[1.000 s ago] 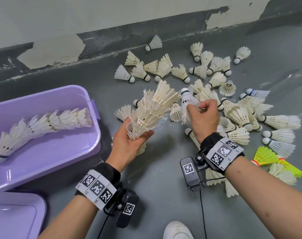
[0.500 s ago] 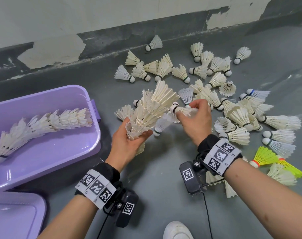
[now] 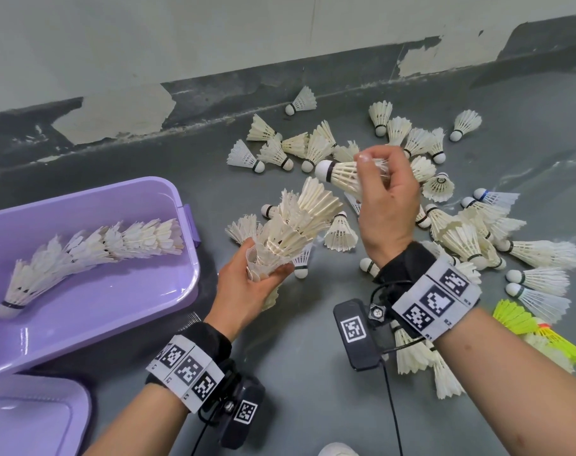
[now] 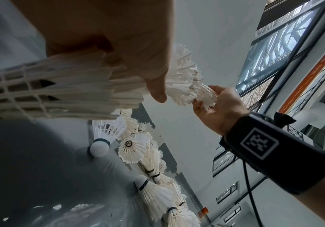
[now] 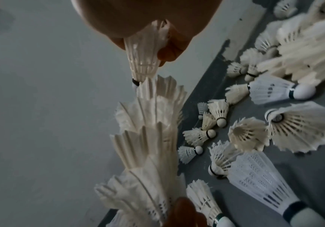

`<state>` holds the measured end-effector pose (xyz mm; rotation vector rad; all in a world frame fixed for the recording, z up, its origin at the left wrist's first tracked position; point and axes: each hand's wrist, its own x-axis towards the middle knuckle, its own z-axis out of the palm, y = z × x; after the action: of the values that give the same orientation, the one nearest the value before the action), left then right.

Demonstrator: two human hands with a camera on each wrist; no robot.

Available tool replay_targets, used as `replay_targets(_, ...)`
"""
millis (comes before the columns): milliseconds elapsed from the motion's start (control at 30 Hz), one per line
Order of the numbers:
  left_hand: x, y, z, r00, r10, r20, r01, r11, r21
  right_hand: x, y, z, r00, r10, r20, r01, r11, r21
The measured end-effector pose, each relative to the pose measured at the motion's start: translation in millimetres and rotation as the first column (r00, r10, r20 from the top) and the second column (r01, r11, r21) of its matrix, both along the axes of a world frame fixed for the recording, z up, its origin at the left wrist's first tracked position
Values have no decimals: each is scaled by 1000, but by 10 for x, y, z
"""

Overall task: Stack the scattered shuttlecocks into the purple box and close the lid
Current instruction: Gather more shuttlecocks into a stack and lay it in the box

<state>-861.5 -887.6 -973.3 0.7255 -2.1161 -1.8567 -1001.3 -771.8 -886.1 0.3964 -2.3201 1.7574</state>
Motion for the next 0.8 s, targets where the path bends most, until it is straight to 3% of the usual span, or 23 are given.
replay_targets(167, 3, -15, 58, 1000, 13, -27, -13, 1000, 9, -26, 56, 22, 996, -67, 52, 70, 997, -39)
replay_targets(300, 14, -12, 153, 999, -32, -25, 31, 999, -19, 26, 77, 72, 983, 137, 121, -139, 990, 7)
replay_targets(400, 67, -40, 309, 997, -75, -16, 74, 995, -68, 53, 46, 186, 985, 170, 29, -170, 985, 1)
replay_targets(567, 149, -241, 653, 989, -133, -59, 118, 970, -211, 78, -120, 359, 986, 65, -155, -75, 996, -56)
replay_targets(800, 371, -655, 1036, 994, -61, -95, 17, 910, -415, 228, -506, 332, 986, 161, -51, -166, 980, -110)
